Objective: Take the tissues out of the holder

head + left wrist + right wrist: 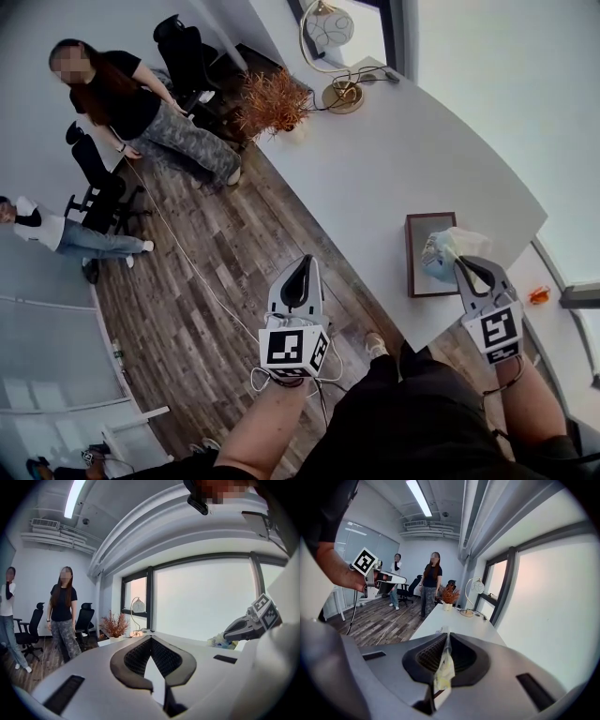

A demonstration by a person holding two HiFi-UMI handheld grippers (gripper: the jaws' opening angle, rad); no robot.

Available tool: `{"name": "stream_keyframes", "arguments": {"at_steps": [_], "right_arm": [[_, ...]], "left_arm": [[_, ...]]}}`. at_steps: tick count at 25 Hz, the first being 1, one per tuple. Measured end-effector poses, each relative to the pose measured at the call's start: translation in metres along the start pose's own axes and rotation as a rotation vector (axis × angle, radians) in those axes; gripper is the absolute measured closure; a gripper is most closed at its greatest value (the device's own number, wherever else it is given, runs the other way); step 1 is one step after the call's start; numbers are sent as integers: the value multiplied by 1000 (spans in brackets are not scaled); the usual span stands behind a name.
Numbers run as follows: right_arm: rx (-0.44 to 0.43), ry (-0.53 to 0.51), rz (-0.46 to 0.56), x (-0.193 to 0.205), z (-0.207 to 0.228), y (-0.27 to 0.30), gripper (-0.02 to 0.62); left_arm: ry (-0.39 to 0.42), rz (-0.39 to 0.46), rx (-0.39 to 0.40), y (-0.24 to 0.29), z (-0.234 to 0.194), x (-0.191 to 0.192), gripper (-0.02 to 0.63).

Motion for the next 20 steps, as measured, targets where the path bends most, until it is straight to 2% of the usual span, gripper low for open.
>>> {"name": "stream_keyframes", "arguments": {"at_steps": [20], "right_arm": [[75,-93,162,-93,41,1,575]], "left_arm": [[46,144,-15,17,-19,-89,601]]}}
Point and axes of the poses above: the fingertips, and each gripper's own axes: y forward along the fingers, z to its right, x out of its underside, the point moved 5 cm from there along -y, backward along the fingers, and after that the axes turned 12 degrees about z, right-handed, at the moved point
